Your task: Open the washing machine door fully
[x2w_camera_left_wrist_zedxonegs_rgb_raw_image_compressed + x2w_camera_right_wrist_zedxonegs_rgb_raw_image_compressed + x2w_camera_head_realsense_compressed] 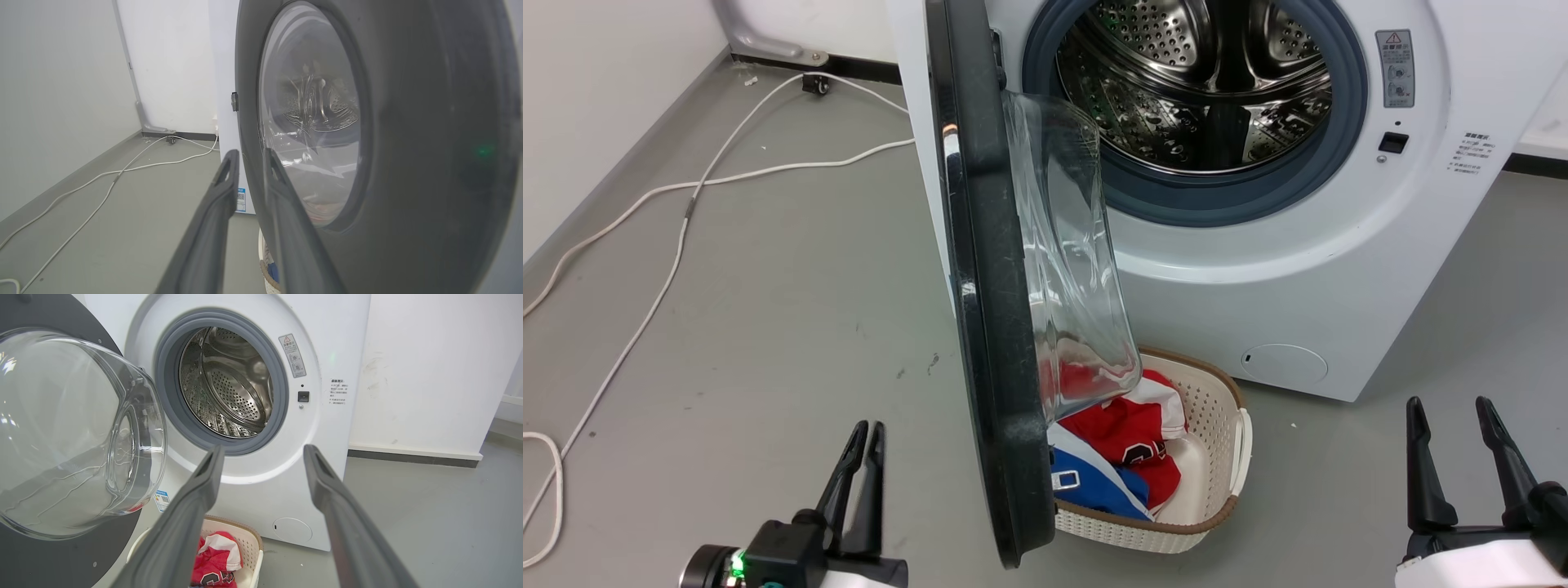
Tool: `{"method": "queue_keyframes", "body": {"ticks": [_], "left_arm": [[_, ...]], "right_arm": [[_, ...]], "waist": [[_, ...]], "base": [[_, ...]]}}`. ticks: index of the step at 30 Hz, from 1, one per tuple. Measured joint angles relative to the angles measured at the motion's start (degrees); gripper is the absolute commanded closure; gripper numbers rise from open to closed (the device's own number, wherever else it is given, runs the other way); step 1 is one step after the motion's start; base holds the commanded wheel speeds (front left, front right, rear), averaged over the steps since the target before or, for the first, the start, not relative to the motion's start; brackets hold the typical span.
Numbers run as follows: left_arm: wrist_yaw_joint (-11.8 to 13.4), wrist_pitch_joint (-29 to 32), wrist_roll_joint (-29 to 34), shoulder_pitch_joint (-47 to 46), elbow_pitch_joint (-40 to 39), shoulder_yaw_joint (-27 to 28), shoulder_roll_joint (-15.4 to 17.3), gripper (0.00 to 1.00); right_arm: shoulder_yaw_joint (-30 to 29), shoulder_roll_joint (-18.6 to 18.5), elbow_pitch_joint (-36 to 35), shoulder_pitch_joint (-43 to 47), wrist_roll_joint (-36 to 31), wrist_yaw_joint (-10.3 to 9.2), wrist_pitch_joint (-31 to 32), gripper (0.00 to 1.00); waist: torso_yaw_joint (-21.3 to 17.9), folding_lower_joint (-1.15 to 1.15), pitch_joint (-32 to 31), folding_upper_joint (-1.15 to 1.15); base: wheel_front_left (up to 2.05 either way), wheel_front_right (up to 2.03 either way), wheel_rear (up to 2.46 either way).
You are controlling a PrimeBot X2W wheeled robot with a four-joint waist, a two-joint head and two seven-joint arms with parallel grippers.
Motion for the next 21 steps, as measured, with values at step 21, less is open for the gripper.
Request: {"method": "queue_keyframes", "body": {"ticks": [21], "left_arm": [[4.5,0.0,2.8,-13.2,-20.9,-1.7,0.0,1.0]], "right_arm": [[0.1,0.0,1.5,-1.4,0.4,0.0,0.0,0.0]], "waist": [[-0.2,0.0,0.3,0.0]], "base": [[0.0,0.0,0.0]]}}
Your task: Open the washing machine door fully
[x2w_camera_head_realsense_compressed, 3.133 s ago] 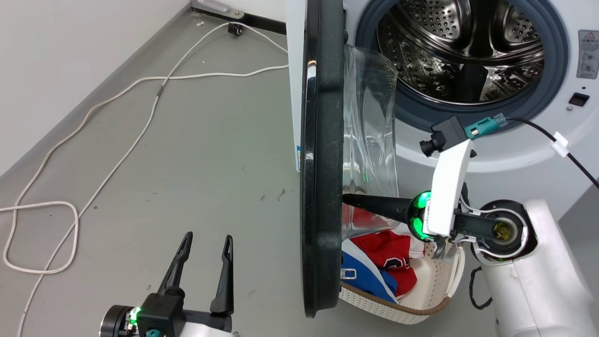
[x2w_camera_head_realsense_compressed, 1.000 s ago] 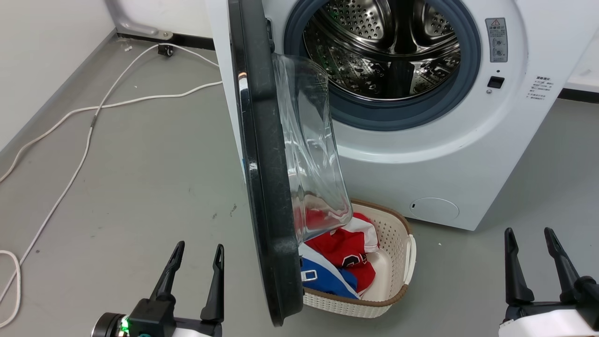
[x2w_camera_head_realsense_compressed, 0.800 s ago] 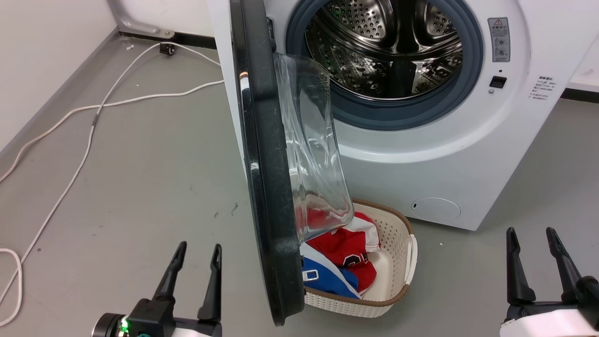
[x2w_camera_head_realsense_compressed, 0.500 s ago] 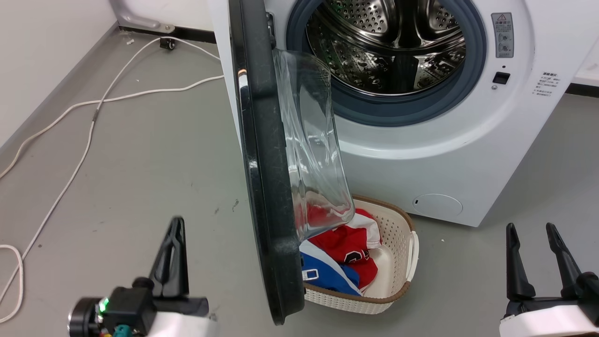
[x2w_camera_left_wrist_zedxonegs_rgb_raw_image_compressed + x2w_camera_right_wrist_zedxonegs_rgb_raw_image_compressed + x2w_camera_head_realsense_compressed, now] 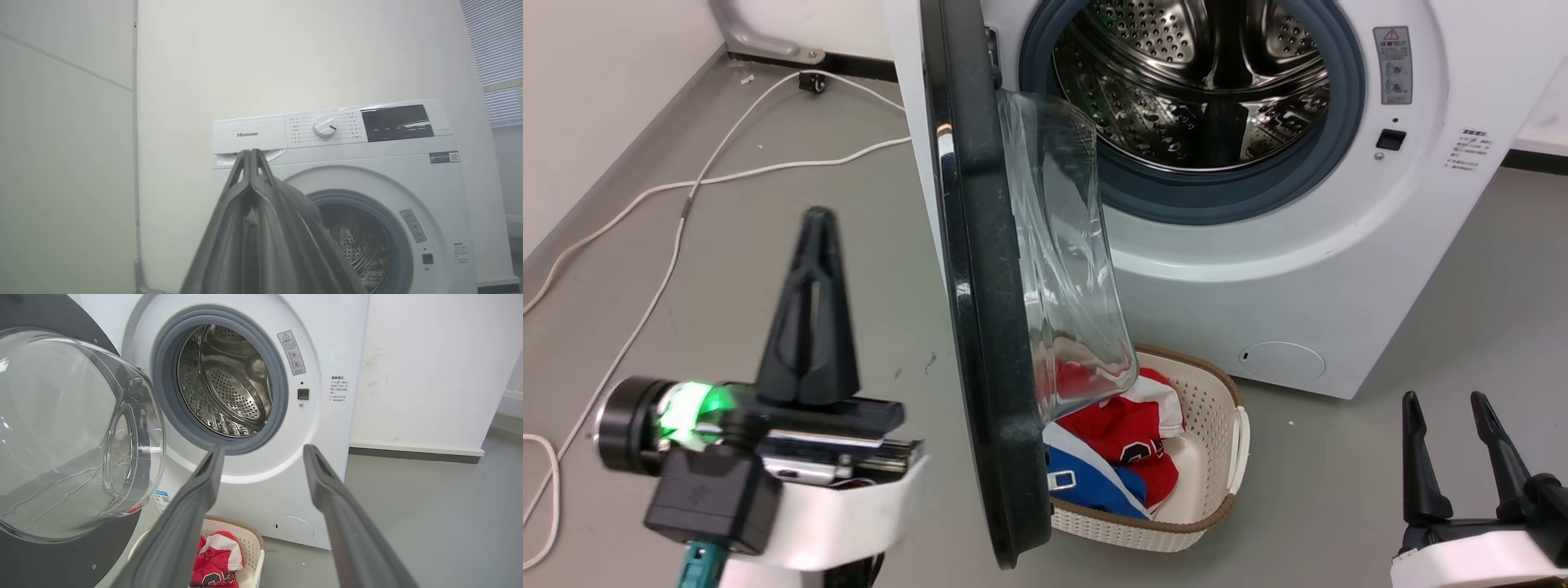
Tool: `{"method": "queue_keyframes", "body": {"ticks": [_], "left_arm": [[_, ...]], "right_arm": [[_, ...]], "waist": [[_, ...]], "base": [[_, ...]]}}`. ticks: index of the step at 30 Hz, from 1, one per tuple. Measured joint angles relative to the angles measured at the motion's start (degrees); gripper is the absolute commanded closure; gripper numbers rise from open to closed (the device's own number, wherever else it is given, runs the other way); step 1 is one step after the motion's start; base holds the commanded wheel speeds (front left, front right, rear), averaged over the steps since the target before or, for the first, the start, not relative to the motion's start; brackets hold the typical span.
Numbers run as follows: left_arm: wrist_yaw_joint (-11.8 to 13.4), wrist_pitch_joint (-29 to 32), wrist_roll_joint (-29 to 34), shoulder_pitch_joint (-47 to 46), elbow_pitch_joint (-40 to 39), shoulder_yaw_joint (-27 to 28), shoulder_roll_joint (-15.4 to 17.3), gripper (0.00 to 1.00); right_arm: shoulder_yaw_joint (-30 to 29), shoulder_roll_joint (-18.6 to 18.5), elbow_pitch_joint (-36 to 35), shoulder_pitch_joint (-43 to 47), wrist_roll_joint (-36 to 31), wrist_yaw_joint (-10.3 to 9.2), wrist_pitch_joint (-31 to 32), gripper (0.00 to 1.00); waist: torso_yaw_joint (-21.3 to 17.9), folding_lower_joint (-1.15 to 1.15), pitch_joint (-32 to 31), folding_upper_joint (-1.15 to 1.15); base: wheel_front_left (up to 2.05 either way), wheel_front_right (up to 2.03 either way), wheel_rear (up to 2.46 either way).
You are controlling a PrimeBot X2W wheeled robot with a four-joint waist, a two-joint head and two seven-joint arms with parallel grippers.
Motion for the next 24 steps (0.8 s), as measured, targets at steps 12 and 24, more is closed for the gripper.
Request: {"method": "queue_keyframes", "body": {"ticks": [12,24], "left_arm": [[-2.9,0.0,0.7,2.1,5.9,-11.7,0.0,1.0],[-5.5,0.0,0.9,6.3,16.4,-18.2,0.9,1.0]], "right_arm": [[0.2,0.0,0.5,0.0,1.0,0.0,0.0,0.0],[-0.4,0.0,0.8,0.0,1.9,0.0,0.0,0.0]], "waist": [[-0.9,0.0,-0.8,0.0],[-0.3,0.0,0.0,0.0]], "base": [[0.0,0.0,0.0],[0.0,0.0,0.0]]}}
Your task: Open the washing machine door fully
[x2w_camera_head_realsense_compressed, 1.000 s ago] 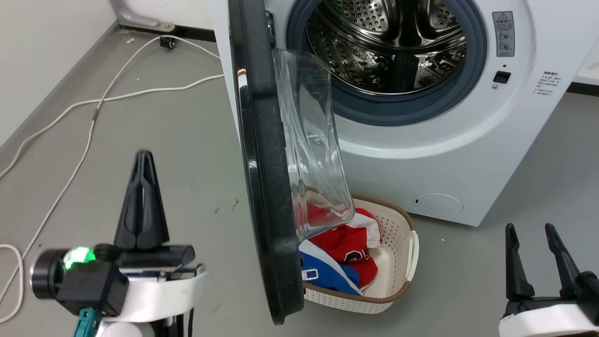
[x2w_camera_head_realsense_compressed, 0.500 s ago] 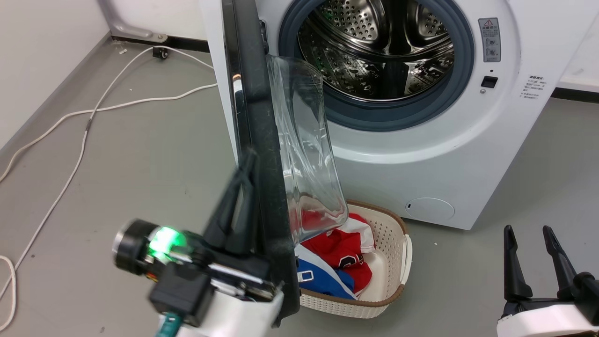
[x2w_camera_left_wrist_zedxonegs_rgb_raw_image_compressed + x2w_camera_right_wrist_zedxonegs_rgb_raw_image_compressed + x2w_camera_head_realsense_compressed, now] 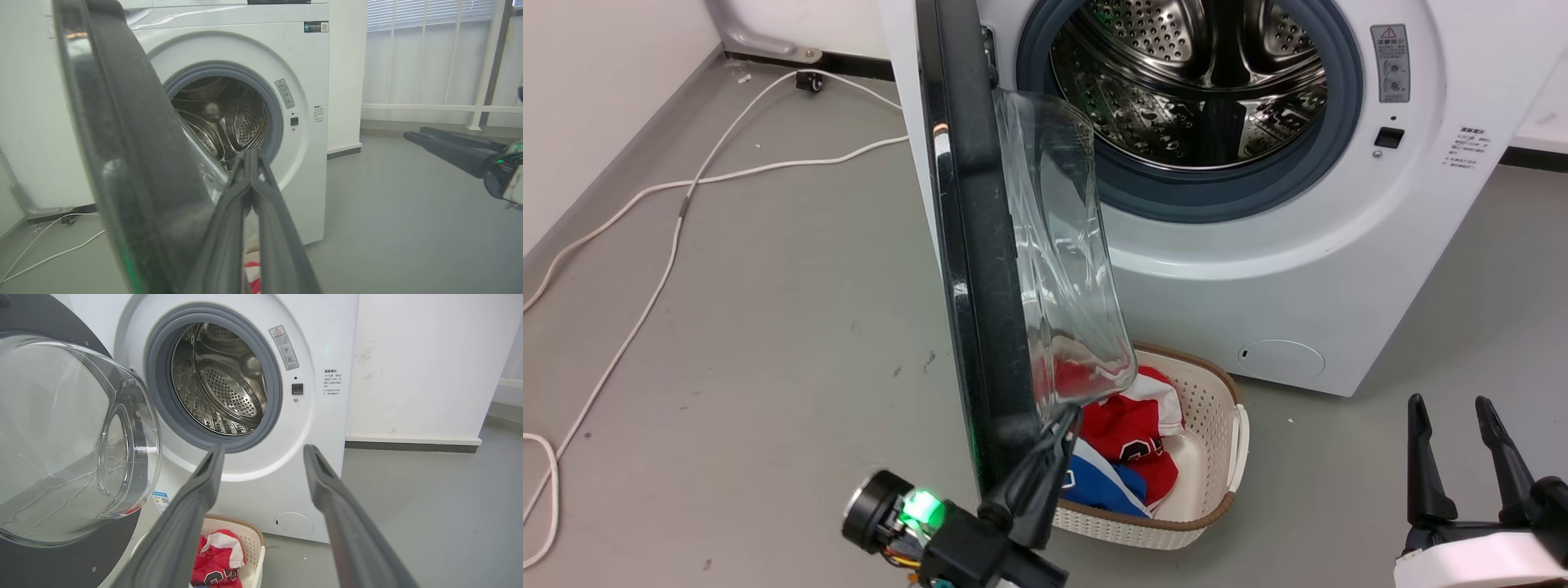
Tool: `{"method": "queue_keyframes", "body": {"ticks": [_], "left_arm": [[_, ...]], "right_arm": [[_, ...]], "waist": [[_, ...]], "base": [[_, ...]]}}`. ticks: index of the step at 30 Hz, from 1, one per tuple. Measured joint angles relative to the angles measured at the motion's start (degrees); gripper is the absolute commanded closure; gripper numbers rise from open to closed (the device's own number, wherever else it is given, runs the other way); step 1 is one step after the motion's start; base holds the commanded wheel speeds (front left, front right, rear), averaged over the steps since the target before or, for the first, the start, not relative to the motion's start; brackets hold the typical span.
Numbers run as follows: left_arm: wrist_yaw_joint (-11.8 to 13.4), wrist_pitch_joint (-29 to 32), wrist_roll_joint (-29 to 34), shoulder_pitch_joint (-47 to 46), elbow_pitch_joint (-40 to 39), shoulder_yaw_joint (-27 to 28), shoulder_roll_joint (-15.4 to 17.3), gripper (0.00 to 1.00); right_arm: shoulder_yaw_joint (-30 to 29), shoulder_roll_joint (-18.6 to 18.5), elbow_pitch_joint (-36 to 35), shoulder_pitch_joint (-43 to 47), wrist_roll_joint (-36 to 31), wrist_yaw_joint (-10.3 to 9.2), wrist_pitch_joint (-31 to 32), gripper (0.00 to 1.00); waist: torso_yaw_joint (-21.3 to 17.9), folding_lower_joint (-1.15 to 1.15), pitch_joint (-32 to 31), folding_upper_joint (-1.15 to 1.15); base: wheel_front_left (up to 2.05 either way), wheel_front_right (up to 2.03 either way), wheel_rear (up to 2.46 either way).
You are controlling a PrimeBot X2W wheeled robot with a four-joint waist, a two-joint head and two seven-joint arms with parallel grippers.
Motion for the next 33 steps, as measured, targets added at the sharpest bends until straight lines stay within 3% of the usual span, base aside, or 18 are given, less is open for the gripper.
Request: {"method": "queue_keyframes", "body": {"ticks": [6,14,33], "left_arm": [[-0.7,-0.1,-1.0,0.0,6.3,-1.0,0.5,1.0],[0.0,-0.2,-2.0,-0.3,8.3,0.5,0.5,1.0],[3.7,-0.2,-5.1,-1.0,9.7,9.3,1.8,1.0]], "right_arm": [[0.1,0.0,0.2,0.0,0.0,0.0,0.0,0.0],[-0.5,0.0,0.7,0.0,0.0,0.0,0.0,0.0],[1.8,0.0,1.5,0.3,-0.2,0.0,0.0,0.0]], "waist": [[0.2,0.0,0.3,0.0],[1.6,0.0,0.1,0.0],[10.7,0.0,0.1,0.0]], "base": [[0.0,0.0,0.0],[0.0,0.0,0.0],[0.0,0.0,0.0]]}}
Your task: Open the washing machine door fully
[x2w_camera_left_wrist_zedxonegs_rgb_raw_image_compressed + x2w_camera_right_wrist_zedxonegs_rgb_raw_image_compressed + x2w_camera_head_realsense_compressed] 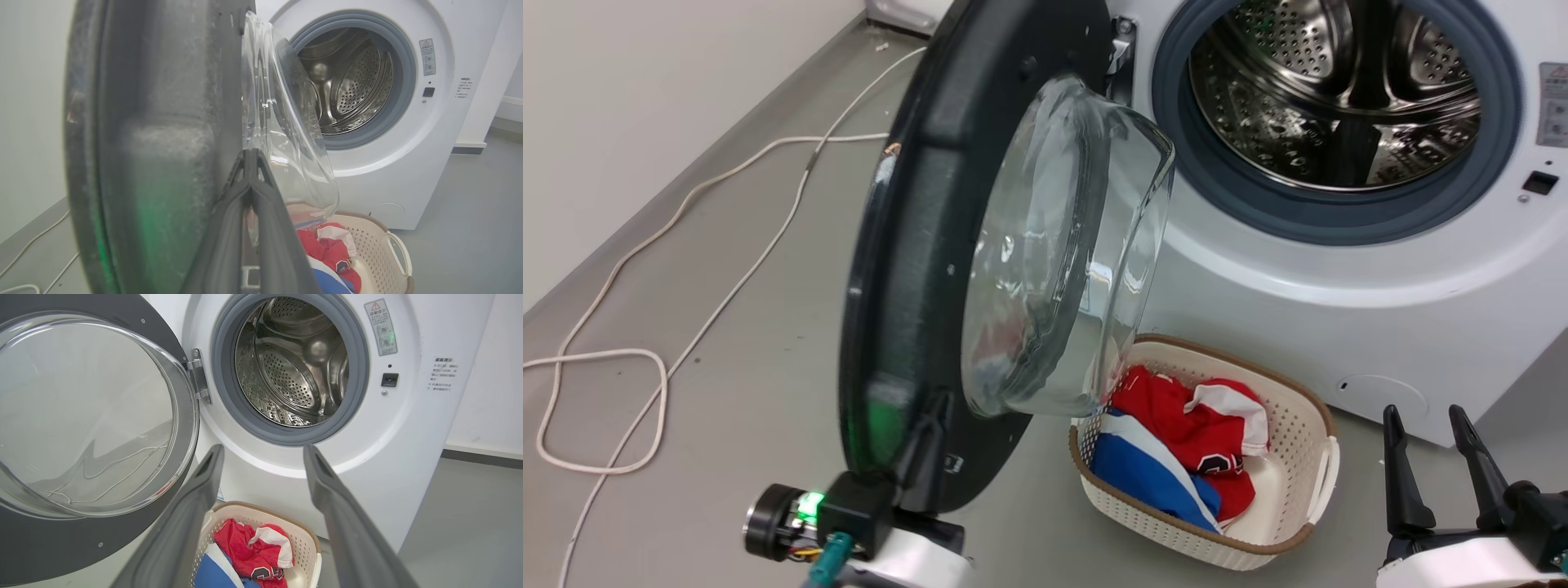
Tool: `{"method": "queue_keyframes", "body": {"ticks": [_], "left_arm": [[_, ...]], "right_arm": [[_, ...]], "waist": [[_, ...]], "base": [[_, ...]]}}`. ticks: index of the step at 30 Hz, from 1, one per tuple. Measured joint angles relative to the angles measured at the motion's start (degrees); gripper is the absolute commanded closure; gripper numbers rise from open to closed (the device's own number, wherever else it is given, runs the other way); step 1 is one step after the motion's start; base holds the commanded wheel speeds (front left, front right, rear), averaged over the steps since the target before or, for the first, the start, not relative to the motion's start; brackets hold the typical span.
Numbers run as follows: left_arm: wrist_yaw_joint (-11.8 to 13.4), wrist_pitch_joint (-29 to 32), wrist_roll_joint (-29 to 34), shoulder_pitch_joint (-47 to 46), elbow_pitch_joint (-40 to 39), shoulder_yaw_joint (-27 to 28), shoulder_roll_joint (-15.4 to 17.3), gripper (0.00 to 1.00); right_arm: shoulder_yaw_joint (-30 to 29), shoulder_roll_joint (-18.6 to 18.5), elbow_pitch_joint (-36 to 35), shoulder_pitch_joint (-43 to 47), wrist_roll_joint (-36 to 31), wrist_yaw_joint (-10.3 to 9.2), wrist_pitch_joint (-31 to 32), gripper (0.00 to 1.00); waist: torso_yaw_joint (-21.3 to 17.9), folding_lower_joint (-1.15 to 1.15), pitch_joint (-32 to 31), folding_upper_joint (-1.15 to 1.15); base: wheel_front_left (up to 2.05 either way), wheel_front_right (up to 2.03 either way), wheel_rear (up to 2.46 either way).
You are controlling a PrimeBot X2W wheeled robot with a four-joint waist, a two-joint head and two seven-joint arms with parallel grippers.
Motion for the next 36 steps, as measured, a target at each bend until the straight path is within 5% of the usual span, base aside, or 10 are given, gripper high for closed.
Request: {"method": "queue_keyframes", "body": {"ticks": [12,36], "left_arm": [[1.1,0.0,-3.4,-4.2,1.6,10.5,2.8,1.0],[-2.7,0.0,-7.8,-24.2,22.6,25.1,13.6,1.0]], "right_arm": [[0.6,0.0,-0.2,-1.2,-3.0,0.0,0.0,0.0],[-1.0,-1.3,-4.7,-3.5,-7.3,0.0,2.8,0.0]], "waist": [[1.7,0.0,5.4,0.0],[0.9,0.01,16.5,0.0]], "base": [[0.0,0.0,0.0],[0.0,0.0,0.0]]}}
